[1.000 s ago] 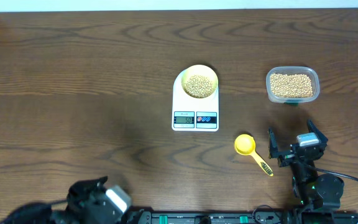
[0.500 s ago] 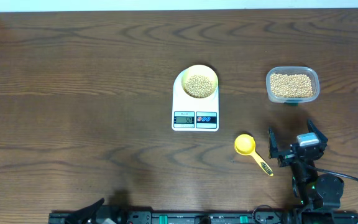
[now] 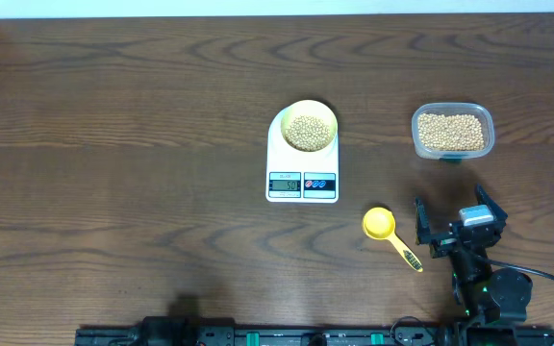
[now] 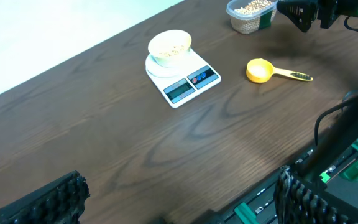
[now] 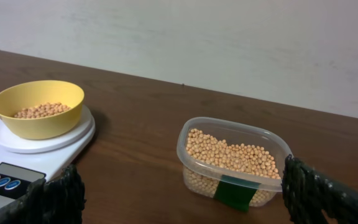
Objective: Scoop item into bowl and weigh 50g on scale
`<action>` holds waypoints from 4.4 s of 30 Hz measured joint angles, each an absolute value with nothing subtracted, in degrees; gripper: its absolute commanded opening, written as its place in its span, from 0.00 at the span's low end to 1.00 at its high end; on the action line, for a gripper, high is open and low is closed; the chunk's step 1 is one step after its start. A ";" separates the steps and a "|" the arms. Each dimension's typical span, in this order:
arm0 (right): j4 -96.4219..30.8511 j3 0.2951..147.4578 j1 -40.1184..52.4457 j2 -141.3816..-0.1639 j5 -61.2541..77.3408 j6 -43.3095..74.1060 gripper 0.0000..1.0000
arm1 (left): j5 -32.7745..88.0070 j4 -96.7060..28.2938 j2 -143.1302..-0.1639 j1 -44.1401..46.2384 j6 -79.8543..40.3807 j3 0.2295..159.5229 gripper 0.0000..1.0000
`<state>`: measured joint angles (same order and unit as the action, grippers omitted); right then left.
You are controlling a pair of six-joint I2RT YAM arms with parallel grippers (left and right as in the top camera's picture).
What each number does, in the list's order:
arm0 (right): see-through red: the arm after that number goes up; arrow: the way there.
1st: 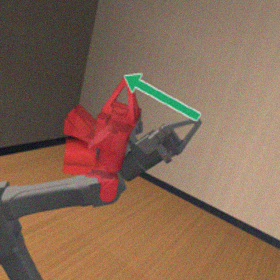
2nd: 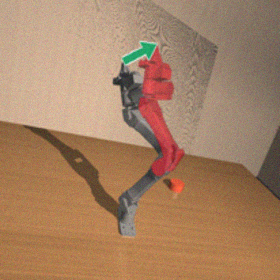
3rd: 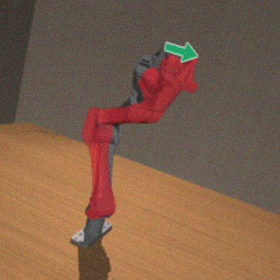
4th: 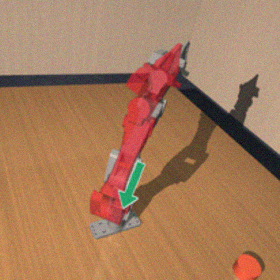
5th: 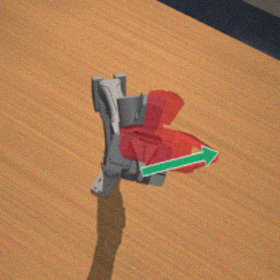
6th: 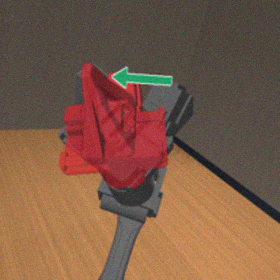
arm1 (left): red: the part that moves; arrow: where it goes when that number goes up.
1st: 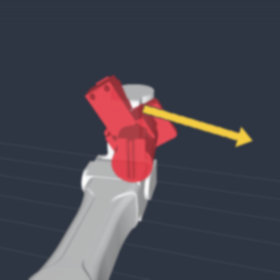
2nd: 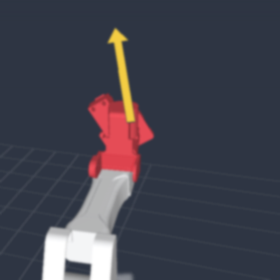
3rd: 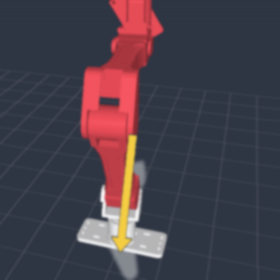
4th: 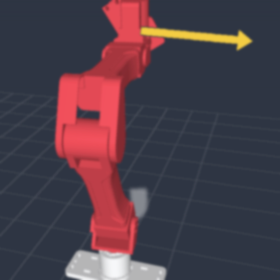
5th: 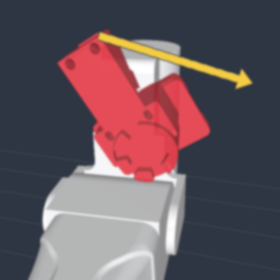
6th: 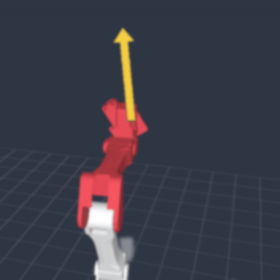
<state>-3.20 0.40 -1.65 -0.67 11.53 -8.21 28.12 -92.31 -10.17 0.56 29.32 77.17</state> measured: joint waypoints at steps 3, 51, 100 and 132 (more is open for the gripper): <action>-3.20 0.40 -1.65 -0.67 11.55 -8.21 0.99 | 28.12 -92.31 -9.23 0.56 29.32 77.17 0.98; -3.18 0.40 -1.65 -0.67 11.53 -8.21 0.99 | 27.90 -73.93 -0.25 0.56 36.93 63.13 0.98; -3.20 0.40 -1.65 -0.64 11.53 -8.21 0.99 | 21.08 -3.07 -0.32 0.56 11.29 6.59 0.98; -3.20 0.40 -1.65 -0.64 11.53 -8.21 0.99 | 15.05 -0.01 -0.32 0.56 0.97 0.84 0.98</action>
<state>-3.20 0.40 -1.65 -0.64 11.53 -8.21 15.05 -0.01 -0.32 0.56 0.97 0.84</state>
